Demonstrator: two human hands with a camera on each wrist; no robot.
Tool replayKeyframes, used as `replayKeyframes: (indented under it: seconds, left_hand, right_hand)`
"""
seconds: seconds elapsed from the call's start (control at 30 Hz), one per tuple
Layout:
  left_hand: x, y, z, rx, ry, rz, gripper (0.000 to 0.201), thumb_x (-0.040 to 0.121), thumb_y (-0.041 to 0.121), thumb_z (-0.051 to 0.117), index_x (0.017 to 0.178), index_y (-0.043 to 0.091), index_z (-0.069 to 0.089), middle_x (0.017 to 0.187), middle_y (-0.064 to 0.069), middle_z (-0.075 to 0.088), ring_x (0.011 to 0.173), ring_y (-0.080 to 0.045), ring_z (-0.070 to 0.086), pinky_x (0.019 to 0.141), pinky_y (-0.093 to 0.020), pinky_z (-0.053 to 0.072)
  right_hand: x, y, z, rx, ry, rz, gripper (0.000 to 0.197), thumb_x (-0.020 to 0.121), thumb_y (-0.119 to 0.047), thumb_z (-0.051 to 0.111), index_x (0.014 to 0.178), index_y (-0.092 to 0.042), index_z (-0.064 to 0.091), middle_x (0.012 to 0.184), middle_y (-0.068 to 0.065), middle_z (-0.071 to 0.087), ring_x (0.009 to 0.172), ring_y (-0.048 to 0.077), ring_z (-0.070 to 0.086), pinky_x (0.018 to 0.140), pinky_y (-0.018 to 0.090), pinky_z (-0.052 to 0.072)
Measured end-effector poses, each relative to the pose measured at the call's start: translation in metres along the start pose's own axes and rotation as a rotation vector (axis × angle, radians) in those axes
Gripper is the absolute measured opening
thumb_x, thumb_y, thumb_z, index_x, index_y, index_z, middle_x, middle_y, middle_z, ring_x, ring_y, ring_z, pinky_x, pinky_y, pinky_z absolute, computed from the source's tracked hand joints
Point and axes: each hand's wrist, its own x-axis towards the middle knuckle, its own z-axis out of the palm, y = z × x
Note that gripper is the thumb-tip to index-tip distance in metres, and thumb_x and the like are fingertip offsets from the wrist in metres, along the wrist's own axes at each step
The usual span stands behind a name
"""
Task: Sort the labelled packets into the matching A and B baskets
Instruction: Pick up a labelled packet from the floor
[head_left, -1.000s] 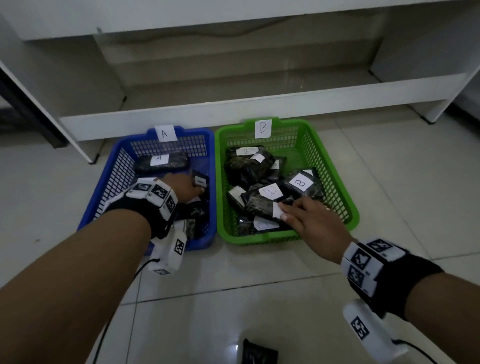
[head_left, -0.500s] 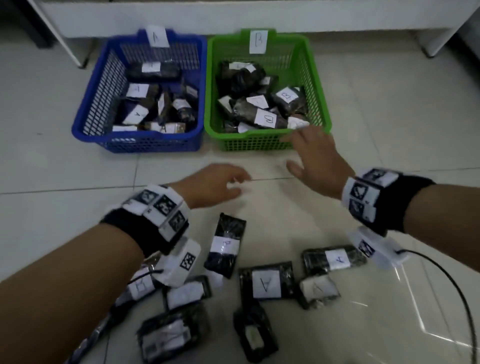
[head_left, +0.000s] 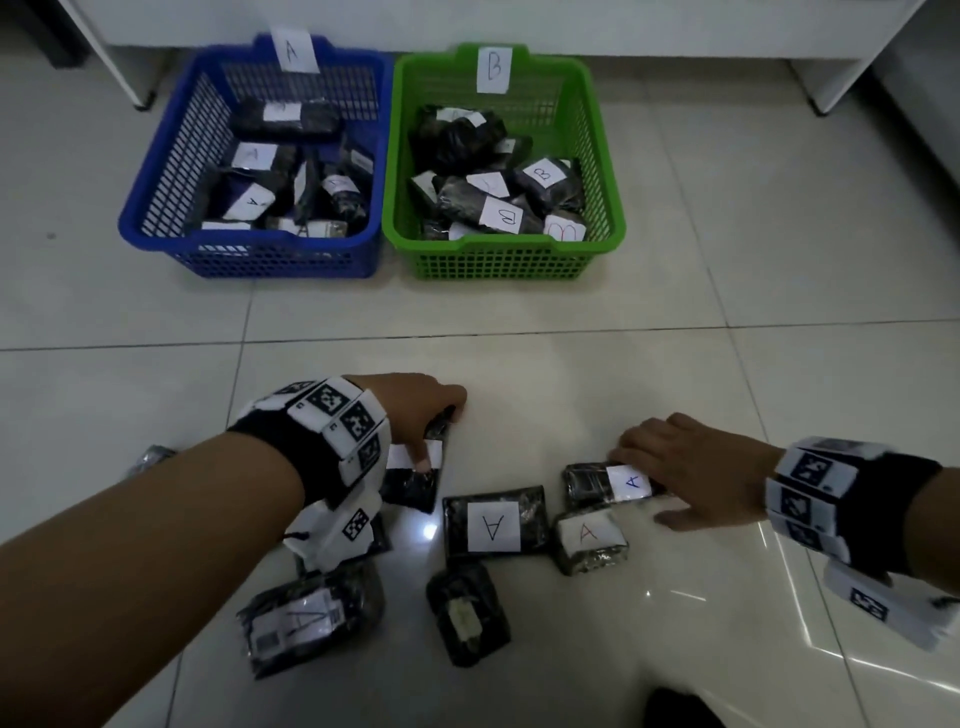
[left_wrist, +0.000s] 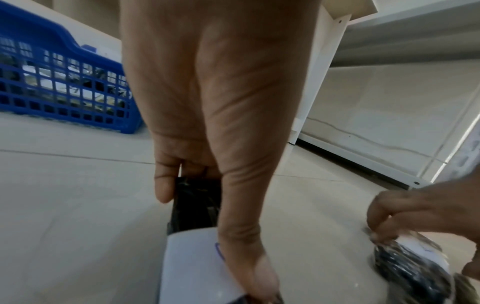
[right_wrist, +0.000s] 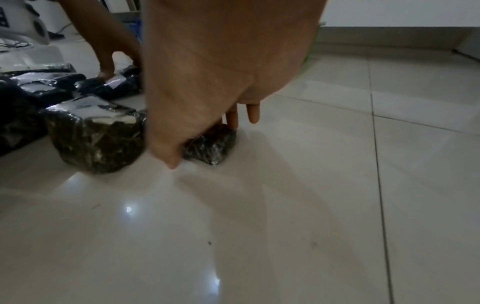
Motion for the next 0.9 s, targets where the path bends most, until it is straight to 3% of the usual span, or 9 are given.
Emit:
replayKeyframes:
  seconds: [0.1,0.2,0.37,0.47,0.57,0.67,0.77,0.9]
  left_hand:
    - [-0.001,-0.006,-0.008,-0.13,0.025,-0.03,0.048,0.077,0.024,0.075,0.113,0.019,0.043,0.098,0.0,0.052,0.086,-0.018,0.05,0.063,-0.026,0.037]
    - [-0.003,-0.015,-0.024,-0.294,0.127,-0.024,0.037,0.083,0.023,0.07,0.112,0.018,0.048,0.103,-0.001,0.057,0.087,-0.017,0.052,0.069,-0.026,0.041]
    - [-0.014,-0.024,-0.061,-0.761,0.353,0.028,0.02,0.089,0.024,0.062,0.108,0.023,0.055,0.105,-0.002,0.06,0.082,-0.014,0.056,0.062,-0.026,0.049]
    - [-0.016,-0.028,-0.086,-1.0,0.569,0.043,0.013,0.09,0.023,0.061,0.102,0.027,0.056,0.102,-0.002,0.058,0.084,-0.017,0.058,0.065,-0.03,0.054]
    - [-0.01,-0.031,-0.113,-1.219,0.829,0.053,0.014,0.092,0.018,0.058,0.105,0.022,0.053,0.108,-0.004,0.056,0.085,-0.017,0.059,0.057,-0.027,0.056]
    - [0.002,-0.042,-0.136,-1.221,1.112,0.004,0.018,0.091,0.021,0.06,0.107,0.02,0.051,0.113,-0.005,0.056,0.085,-0.014,0.061,0.059,-0.031,0.058]
    - [0.017,-0.06,-0.153,-1.165,1.343,-0.146,0.022,0.084,0.033,0.065,0.099,0.024,0.052,0.103,-0.001,0.061,0.091,-0.02,0.063,0.077,-0.045,0.057]
    - [0.035,-0.058,-0.188,-1.072,1.311,-0.116,0.025,0.081,0.034,0.068,0.098,0.021,0.054,0.1,-0.003,0.064,0.09,-0.023,0.064,0.08,-0.045,0.055]
  right_hand:
    - [0.004,-0.001,-0.002,0.019,-0.014,0.083,0.047,0.083,-0.047,0.051,0.122,-0.022,0.044,0.119,-0.003,0.047,0.108,0.016,0.046,0.087,0.027,0.036]
    - [0.011,0.003,-0.024,0.193,0.025,0.241,0.037,0.083,-0.031,0.058,0.113,-0.018,0.041,0.109,-0.001,0.049,0.09,0.015,0.047,0.074,0.026,0.037]
    - [0.025,0.023,-0.068,0.214,0.387,0.316,0.037,0.08,-0.024,0.063,0.111,-0.012,0.046,0.098,0.004,0.055,0.079,0.022,0.051,0.066,0.031,0.04]
    - [0.04,0.035,-0.089,0.214,0.616,0.332,0.037,0.076,-0.019,0.067,0.108,-0.008,0.051,0.092,0.008,0.057,0.076,0.028,0.056,0.063,0.032,0.041]
    - [0.053,0.041,-0.104,0.293,0.791,0.426,0.041,0.077,-0.018,0.068,0.111,-0.007,0.051,0.094,0.009,0.059,0.077,0.028,0.056,0.064,0.029,0.037]
    - [0.061,0.041,-0.109,0.373,0.869,0.484,0.043,0.076,-0.016,0.07,0.114,-0.007,0.052,0.095,0.008,0.061,0.077,0.026,0.057,0.064,0.028,0.037]
    - [0.061,0.036,-0.105,0.435,0.851,0.49,0.045,0.073,-0.015,0.073,0.113,-0.008,0.053,0.094,0.006,0.062,0.078,0.025,0.06,0.064,0.031,0.043]
    - [0.06,0.036,-0.087,0.42,0.803,0.432,0.047,0.068,-0.014,0.076,0.107,-0.019,0.05,0.086,-0.001,0.06,0.071,0.022,0.061,0.059,0.03,0.045]
